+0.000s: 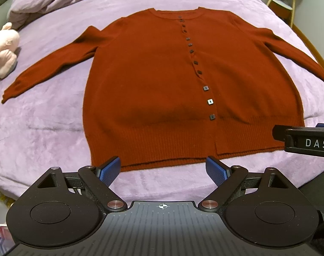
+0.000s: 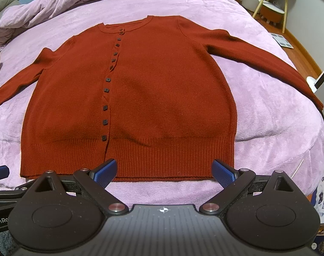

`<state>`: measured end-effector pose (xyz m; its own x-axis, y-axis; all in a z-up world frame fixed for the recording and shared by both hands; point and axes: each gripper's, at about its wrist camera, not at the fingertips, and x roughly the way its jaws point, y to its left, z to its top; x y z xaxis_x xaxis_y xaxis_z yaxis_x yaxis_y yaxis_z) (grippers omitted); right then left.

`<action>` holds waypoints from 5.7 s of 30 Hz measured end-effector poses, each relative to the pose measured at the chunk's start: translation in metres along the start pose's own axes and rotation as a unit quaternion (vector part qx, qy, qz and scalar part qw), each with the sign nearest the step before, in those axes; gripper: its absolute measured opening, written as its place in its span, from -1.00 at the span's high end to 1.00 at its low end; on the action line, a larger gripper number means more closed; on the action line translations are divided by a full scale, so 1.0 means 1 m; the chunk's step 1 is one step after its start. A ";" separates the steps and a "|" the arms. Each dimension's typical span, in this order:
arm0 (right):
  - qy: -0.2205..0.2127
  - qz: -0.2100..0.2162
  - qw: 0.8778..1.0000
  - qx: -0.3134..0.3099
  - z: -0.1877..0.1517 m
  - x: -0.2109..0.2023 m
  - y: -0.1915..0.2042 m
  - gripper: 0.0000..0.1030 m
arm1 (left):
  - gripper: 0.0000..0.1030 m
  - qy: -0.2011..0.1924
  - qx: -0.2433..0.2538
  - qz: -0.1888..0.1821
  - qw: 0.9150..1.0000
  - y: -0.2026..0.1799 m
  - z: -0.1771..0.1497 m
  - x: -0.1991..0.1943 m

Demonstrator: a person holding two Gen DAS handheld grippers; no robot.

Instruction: Fold small clothes

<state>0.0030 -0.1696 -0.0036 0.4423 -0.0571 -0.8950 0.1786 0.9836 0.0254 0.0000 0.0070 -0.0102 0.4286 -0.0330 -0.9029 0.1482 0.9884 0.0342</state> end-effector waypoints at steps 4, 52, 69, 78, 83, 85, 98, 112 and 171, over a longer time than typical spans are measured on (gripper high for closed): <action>0.001 0.001 1.000 0.001 0.000 0.000 0.000 -0.86 | -0.77 0.002 0.000 0.000 1.000 0.000 0.000 0.000; 0.014 0.011 1.000 0.008 0.001 0.011 -0.004 -0.86 | -0.77 0.018 -0.006 -0.007 1.000 0.001 0.003 0.010; -0.021 0.098 0.994 0.035 0.007 0.017 -0.028 -0.86 | -0.74 0.008 -0.023 -0.024 0.999 0.006 0.009 0.018; -0.201 0.211 0.910 0.294 0.026 0.055 -0.195 -0.89 | -0.75 -0.110 -0.018 -0.002 0.994 0.006 0.038 0.018; -0.218 0.171 0.827 0.489 0.016 0.104 -0.310 -0.68 | -0.76 -0.125 0.025 0.002 0.992 -0.012 0.061 0.033; -0.223 0.155 0.804 0.529 0.012 0.118 -0.340 -0.49 | -0.76 -0.114 0.022 -0.012 0.993 -0.020 0.070 0.042; -0.238 0.121 0.757 0.596 0.023 0.175 -0.402 0.80 | -0.71 -0.073 -0.039 -0.126 0.989 -0.033 0.111 0.088; -0.259 0.278 0.920 0.099 0.143 0.112 -0.134 0.82 | -0.54 -0.091 -0.097 -0.201 0.970 0.001 0.163 0.111; -0.135 0.070 0.983 0.104 0.230 0.241 -0.089 0.35 | 0.85 -0.187 -0.051 0.006 0.981 0.096 0.254 0.174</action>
<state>0.2958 -0.3099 -0.1197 0.6875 0.0061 -0.7262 0.2625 0.9302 0.2564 0.3152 0.0587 -0.0549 0.7292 -0.0550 -0.6821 0.0597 0.9981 -0.0167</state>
